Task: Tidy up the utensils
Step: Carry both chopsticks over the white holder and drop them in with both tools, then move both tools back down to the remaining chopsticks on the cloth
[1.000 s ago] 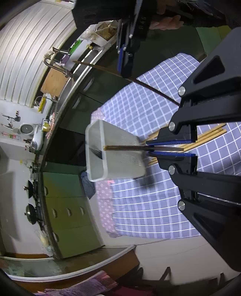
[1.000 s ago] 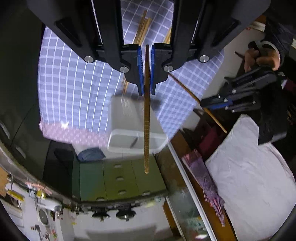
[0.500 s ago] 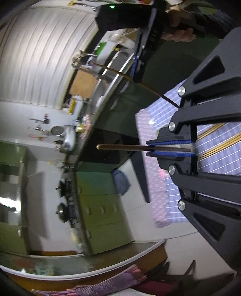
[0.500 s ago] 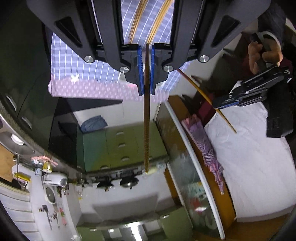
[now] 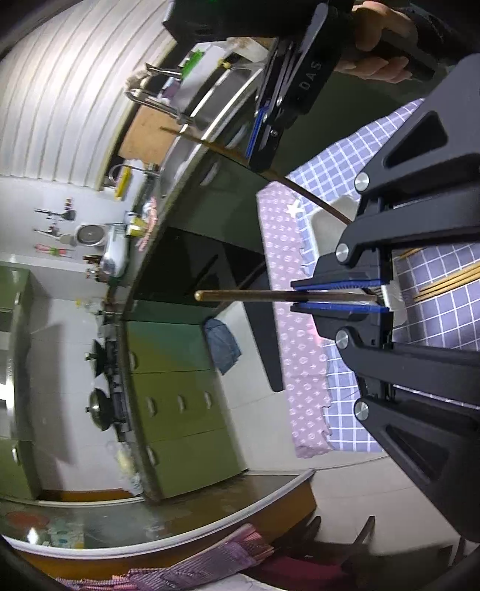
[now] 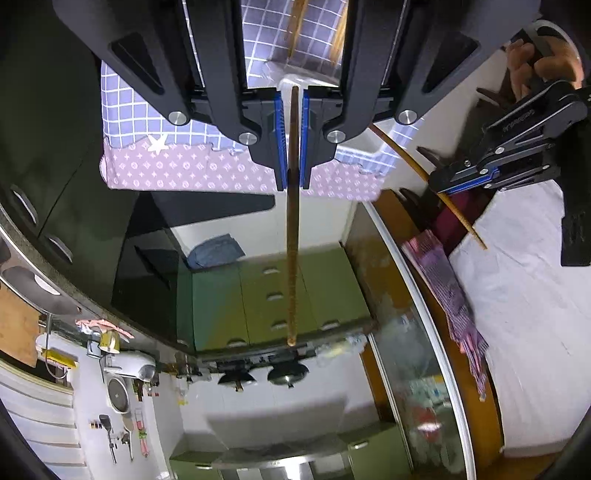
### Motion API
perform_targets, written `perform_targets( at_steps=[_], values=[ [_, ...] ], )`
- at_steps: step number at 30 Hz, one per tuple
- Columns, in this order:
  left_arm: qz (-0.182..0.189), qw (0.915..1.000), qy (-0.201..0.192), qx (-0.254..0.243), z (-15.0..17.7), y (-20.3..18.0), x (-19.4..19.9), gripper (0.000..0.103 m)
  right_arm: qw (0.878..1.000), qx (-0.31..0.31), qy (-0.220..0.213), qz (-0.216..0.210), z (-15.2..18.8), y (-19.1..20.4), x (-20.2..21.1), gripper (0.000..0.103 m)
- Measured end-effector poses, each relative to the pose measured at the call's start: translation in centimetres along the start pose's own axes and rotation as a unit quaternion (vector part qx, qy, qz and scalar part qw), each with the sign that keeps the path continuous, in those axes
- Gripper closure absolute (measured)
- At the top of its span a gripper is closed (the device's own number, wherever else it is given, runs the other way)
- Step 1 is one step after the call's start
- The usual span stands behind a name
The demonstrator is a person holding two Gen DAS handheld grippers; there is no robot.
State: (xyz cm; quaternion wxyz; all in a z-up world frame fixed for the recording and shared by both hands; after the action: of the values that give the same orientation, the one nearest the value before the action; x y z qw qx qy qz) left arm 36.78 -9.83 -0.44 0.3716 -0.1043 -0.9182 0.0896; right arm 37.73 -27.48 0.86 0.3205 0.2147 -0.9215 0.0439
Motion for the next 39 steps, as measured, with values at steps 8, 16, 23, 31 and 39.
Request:
perform_targets(
  at_steps=[8, 16, 23, 31, 39],
  values=[
    [-0.014, 0.9984, 0.053, 0.010, 3.3, 0.9, -1.6, 0.094, 0.999, 0.007, 0.039, -0.014, 2.9, 0.7, -2.6, 0.090],
    [-0.019, 0.9984, 0.053, 0.008, 4.2, 1.1, 1.4, 0.076, 1.000, 0.010, 0.005, -0.018, 3.2, 1.2, 2.7, 0.082],
    [-0.008, 0.9830, 0.178, 0.043, 12.9, 2.8, -0.6, 0.076, 0.996, 0.010, 0.090, -0.019, 11.3, 0.5, 3.7, 0.077],
    [-0.048, 0.9456, 0.314, 0.071, 21.7, 4.0, -7.5, 0.076, 0.971, -0.005, 0.231, -0.061, 22.0, 0.7, -0.9, 0.077],
    [-0.078, 0.9339, 0.343, 0.066, 23.4, 4.0, -10.2, 0.076, 0.966, -0.010, 0.246, -0.079, 23.6, 1.0, -1.5, 0.077]
  ],
)
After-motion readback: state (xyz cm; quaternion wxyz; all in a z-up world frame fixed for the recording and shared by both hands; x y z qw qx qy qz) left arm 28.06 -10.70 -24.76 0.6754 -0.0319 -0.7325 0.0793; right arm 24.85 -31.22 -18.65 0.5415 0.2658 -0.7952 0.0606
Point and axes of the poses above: each gripper's, at about its wrist camera, not at the fingertips, and x roughly against the way its jaws point, y to its left, z to its underside, the point moved 7 cm from there along -x, roughly the way its jaws point, and after that the axes turned 12 degrees about x, right-handed, at the moved point
